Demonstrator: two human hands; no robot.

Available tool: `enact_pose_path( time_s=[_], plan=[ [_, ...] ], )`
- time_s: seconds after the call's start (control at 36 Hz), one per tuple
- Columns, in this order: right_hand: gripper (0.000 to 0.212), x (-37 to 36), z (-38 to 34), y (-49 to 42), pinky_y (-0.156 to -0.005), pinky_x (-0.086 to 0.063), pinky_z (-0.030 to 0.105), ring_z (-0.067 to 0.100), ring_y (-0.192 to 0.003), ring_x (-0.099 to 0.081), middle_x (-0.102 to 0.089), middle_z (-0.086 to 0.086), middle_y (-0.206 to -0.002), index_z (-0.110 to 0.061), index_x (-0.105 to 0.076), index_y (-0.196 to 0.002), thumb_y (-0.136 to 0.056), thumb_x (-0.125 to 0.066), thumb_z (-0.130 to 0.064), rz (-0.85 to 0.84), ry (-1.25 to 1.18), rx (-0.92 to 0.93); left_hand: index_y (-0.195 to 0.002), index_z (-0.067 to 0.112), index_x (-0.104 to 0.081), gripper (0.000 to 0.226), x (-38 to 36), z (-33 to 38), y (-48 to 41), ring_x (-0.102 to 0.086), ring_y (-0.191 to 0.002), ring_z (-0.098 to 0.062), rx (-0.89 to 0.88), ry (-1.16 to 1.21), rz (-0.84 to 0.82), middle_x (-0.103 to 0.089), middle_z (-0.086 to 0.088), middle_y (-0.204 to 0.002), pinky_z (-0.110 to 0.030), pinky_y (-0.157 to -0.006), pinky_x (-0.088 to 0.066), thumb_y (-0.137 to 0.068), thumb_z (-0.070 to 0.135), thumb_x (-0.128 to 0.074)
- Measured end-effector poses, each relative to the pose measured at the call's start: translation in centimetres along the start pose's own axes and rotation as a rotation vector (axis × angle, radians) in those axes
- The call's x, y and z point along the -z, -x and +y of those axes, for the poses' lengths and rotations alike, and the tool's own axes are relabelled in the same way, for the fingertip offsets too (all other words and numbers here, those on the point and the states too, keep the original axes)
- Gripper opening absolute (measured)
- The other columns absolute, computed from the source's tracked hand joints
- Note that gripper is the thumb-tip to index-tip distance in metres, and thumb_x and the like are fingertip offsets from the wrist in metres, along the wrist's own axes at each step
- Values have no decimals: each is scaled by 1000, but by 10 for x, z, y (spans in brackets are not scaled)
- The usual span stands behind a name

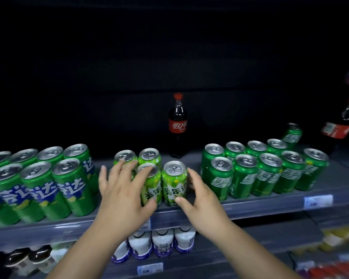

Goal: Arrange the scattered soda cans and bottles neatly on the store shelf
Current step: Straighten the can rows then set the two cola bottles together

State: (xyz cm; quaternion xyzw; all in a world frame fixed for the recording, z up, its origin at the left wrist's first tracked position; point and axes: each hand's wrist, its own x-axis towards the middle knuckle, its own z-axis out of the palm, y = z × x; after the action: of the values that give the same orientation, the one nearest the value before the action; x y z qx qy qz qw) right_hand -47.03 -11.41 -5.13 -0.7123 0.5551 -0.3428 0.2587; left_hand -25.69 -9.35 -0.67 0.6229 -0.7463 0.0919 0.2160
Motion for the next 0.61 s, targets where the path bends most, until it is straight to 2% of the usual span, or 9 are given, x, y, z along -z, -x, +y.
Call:
enact_pose_path(
  time_s=[0.08,0.17,0.25,0.36,0.61],
  plan=[
    [72,19,4,11,-111,-40,32,-4,-133,-41,-38,-23,-151,-46,-23,-151,-92,-64,-43,19,-49,-6,-132,27,-53,63,3,21,-4,-33,-139,-33,-102,101,137,-48,-6,-138,-58,-116,-16,-73,49,-60],
    [51,44,12,25,-101,-47,28,-10,-121,-48,-47,-30,-133,-50,-41,-136,-93,-65,-35,82,-113,-7,-130,22,-56,58,2,49,-9,-37,-135,-29,-199,217,197,-49,-5,-137,-49,-112,-26,-77,43,-60],
    [42,71,26,37,-92,-51,24,-8,-112,-54,-54,-27,-122,-50,-49,-123,-92,-67,-29,150,-160,-35,-131,22,-55,57,-8,78,-16,-40,-132,-26,-228,279,158,-49,-3,-137,-45,-109,-32,-79,45,-58],
    [39,107,53,46,-82,-50,15,-7,-108,-57,-60,-17,-119,-50,-54,-115,-92,-69,-23,229,-232,-67,-133,24,-54,57,-27,118,-24,-42,-131,-26,-262,294,107,-49,-2,-137,-45,-107,-35,-80,46,-57],
    [38,207,129,62,-78,-52,18,-4,-102,-60,-62,-14,-117,-46,-55,-113,-92,-69,-18,324,-293,-134,-133,27,-52,57,-60,229,-51,-42,-132,-23,-297,298,50,-48,3,-136,-45,-108,-35,-80,45,-61]
  ],
)
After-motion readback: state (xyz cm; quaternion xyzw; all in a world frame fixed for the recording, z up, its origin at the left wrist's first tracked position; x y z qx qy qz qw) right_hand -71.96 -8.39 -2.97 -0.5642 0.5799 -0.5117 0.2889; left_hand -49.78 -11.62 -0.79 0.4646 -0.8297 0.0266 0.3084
